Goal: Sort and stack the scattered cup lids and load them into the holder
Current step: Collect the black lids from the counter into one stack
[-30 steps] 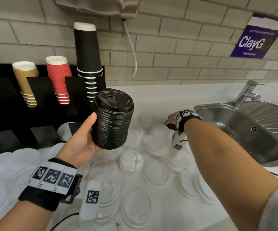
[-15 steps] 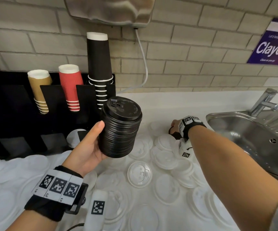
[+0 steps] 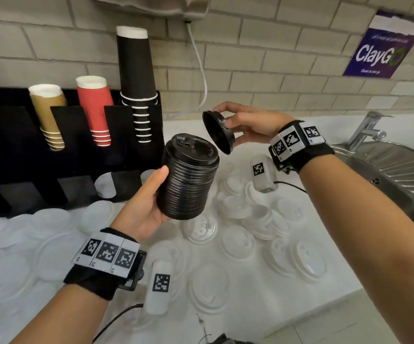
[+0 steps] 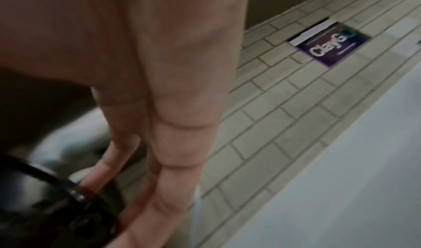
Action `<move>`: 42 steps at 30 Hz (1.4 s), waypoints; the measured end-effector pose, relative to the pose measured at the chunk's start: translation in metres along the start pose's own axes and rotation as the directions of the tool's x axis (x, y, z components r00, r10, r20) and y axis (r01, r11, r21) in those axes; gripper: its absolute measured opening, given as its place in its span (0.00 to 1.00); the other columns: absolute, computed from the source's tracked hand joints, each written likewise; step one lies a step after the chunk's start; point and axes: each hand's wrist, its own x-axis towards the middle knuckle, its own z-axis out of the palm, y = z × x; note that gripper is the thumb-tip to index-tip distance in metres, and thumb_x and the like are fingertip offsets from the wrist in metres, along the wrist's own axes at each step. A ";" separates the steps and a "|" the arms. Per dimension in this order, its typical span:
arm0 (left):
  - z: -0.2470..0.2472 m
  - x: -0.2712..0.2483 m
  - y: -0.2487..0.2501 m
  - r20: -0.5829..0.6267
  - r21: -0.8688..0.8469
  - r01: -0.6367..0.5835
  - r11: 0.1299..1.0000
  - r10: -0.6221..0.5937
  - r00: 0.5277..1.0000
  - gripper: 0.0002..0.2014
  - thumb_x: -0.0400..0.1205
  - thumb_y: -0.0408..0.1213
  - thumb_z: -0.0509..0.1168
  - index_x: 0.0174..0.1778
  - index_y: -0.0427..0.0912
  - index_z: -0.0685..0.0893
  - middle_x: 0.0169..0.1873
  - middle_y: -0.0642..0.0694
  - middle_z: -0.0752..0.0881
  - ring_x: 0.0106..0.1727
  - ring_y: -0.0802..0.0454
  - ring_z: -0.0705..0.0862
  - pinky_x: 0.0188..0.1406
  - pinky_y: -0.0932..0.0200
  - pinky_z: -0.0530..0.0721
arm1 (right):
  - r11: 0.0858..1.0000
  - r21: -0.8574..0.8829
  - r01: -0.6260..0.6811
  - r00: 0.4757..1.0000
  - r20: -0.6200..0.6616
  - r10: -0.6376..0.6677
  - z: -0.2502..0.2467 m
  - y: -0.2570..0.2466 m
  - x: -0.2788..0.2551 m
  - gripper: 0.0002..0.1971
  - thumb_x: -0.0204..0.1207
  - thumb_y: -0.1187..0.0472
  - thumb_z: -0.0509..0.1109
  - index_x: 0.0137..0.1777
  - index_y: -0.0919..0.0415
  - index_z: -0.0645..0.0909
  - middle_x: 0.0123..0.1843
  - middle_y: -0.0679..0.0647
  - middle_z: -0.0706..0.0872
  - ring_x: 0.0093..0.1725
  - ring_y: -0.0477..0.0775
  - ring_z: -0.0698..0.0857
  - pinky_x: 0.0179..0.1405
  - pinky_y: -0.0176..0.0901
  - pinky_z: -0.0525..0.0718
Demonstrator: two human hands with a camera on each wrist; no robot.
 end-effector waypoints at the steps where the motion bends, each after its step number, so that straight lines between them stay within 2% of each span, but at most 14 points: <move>1: 0.002 -0.003 -0.004 -0.008 0.002 0.009 1.000 -0.009 1.000 0.25 0.71 0.59 0.70 0.61 0.51 0.89 0.63 0.43 0.87 0.65 0.45 0.86 0.47 0.52 0.88 | 1.000 -0.001 0.028 0.999 0.039 -0.028 0.010 -0.005 -0.008 0.16 0.70 0.62 0.66 0.59 0.50 0.77 0.51 0.57 0.80 0.47 0.52 0.83 0.46 0.47 0.86; 3: 0.006 -0.008 -0.010 -0.037 -0.013 0.022 1.000 -0.023 0.999 0.22 0.75 0.56 0.66 0.62 0.50 0.88 0.62 0.43 0.88 0.64 0.45 0.86 0.46 0.52 0.89 | 0.997 -0.029 0.074 0.994 0.084 -0.071 0.028 -0.013 -0.021 0.19 0.71 0.64 0.66 0.62 0.50 0.76 0.52 0.56 0.81 0.48 0.50 0.83 0.48 0.47 0.85; 5: 0.009 -0.013 -0.014 -0.067 -0.031 0.048 0.998 -0.050 0.997 0.28 0.75 0.54 0.65 0.68 0.45 0.82 0.63 0.41 0.87 0.64 0.44 0.86 0.46 0.51 0.89 | 0.989 -0.103 0.104 0.991 0.097 -0.094 0.044 -0.017 -0.032 0.22 0.71 0.65 0.66 0.65 0.51 0.76 0.52 0.54 0.83 0.50 0.50 0.84 0.51 0.48 0.84; 8: 0.012 -0.019 -0.016 -0.084 -0.032 0.079 0.996 -0.081 0.993 0.34 0.73 0.55 0.66 0.73 0.42 0.77 0.64 0.40 0.86 0.64 0.44 0.86 0.48 0.50 0.90 | 0.951 -0.282 0.127 0.991 0.084 -0.108 0.066 -0.021 -0.046 0.24 0.70 0.64 0.69 0.68 0.54 0.76 0.56 0.58 0.81 0.54 0.54 0.82 0.58 0.57 0.81; 9: 0.013 -0.021 -0.017 -0.087 -0.034 0.085 0.996 -0.088 0.992 0.35 0.72 0.55 0.67 0.74 0.42 0.76 0.65 0.40 0.86 0.65 0.43 0.86 0.49 0.49 0.90 | 0.931 -0.340 0.132 0.991 0.078 -0.112 0.072 -0.021 -0.049 0.25 0.70 0.64 0.70 0.68 0.54 0.76 0.56 0.57 0.81 0.54 0.54 0.82 0.60 0.55 0.81; 11: 0.014 -0.024 -0.017 -0.087 -0.034 0.094 0.995 -0.097 0.991 0.36 0.71 0.55 0.68 0.74 0.41 0.76 0.66 0.40 0.85 0.65 0.43 0.85 0.51 0.48 0.89 | 0.892 -0.436 0.122 0.993 0.062 -0.105 0.080 -0.022 -0.053 0.24 0.71 0.64 0.74 0.68 0.54 0.77 0.57 0.52 0.81 0.56 0.53 0.82 0.58 0.44 0.81; 13: 0.015 -0.026 -0.016 -0.082 -0.045 0.094 0.995 -0.098 0.992 0.35 0.72 0.54 0.68 0.74 0.42 0.76 0.65 0.40 0.85 0.65 0.43 0.85 0.50 0.47 0.89 | 0.862 -0.498 0.100 0.995 0.036 -0.095 0.085 -0.022 -0.055 0.24 0.73 0.66 0.76 0.69 0.51 0.78 0.59 0.53 0.81 0.61 0.56 0.81 0.57 0.40 0.79; 18: 0.013 -0.030 -0.013 -0.100 -0.033 0.094 0.995 -0.097 0.990 0.34 0.70 0.56 0.69 0.72 0.46 0.78 0.64 0.42 0.86 0.64 0.44 0.86 0.50 0.47 0.89 | 0.838 -0.534 0.110 0.992 0.005 -0.127 0.093 -0.026 -0.057 0.25 0.72 0.65 0.77 0.68 0.46 0.79 0.62 0.53 0.81 0.61 0.51 0.80 0.56 0.40 0.80; 24: 0.012 -0.034 -0.007 -0.112 -0.018 0.080 0.997 -0.081 0.990 0.34 0.68 0.57 0.71 0.71 0.47 0.80 0.63 0.42 0.87 0.64 0.44 0.86 0.52 0.46 0.89 | 0.793 -0.590 0.152 0.985 0.021 -0.173 0.099 -0.033 -0.056 0.26 0.70 0.64 0.77 0.66 0.42 0.79 0.60 0.45 0.82 0.57 0.45 0.80 0.47 0.25 0.77; 27: 0.013 -0.037 -0.004 -0.115 -0.027 0.066 0.997 -0.069 0.991 0.33 0.69 0.56 0.70 0.70 0.46 0.80 0.63 0.42 0.87 0.64 0.43 0.86 0.54 0.44 0.88 | 0.781 -0.599 0.177 0.980 0.034 -0.196 0.101 -0.037 -0.056 0.26 0.70 0.63 0.77 0.64 0.39 0.79 0.61 0.45 0.82 0.55 0.43 0.80 0.45 0.22 0.77; 31: 0.016 -0.039 -0.001 -0.122 -0.042 0.058 0.997 -0.062 0.991 0.34 0.69 0.54 0.70 0.70 0.44 0.80 0.63 0.41 0.87 0.63 0.42 0.86 0.53 0.44 0.89 | 0.755 -0.629 0.183 0.979 0.049 -0.197 0.104 -0.041 -0.056 0.26 0.69 0.62 0.77 0.63 0.36 0.79 0.63 0.44 0.82 0.55 0.41 0.79 0.45 0.21 0.77; 35: 0.016 -0.041 0.001 -0.116 -0.028 0.037 0.999 -0.040 0.992 0.33 0.69 0.54 0.69 0.70 0.45 0.80 0.62 0.41 0.87 0.61 0.43 0.87 0.49 0.47 0.90 | 0.723 -0.666 0.184 0.980 0.072 -0.183 0.108 -0.046 -0.054 0.27 0.68 0.61 0.77 0.62 0.33 0.78 0.60 0.39 0.81 0.56 0.41 0.79 0.47 0.26 0.77; 39: 0.013 -0.042 0.002 -0.100 -0.027 -0.006 1.000 0.003 0.995 0.30 0.69 0.54 0.70 0.68 0.47 0.81 0.62 0.41 0.88 0.60 0.45 0.88 0.47 0.48 0.89 | 0.700 -0.688 0.191 0.979 0.081 -0.188 0.110 -0.048 -0.052 0.27 0.69 0.61 0.77 0.64 0.36 0.79 0.60 0.40 0.81 0.57 0.43 0.80 0.50 0.29 0.78; 42: 0.008 -0.043 0.002 -0.088 -0.048 -0.069 0.996 0.065 0.994 0.31 0.72 0.54 0.71 0.70 0.45 0.79 0.65 0.42 0.86 0.64 0.46 0.86 0.49 0.50 0.89 | 0.713 -0.661 0.236 0.966 0.081 -0.244 0.112 -0.052 -0.051 0.25 0.73 0.62 0.76 0.68 0.42 0.78 0.62 0.41 0.81 0.58 0.34 0.79 0.52 0.25 0.76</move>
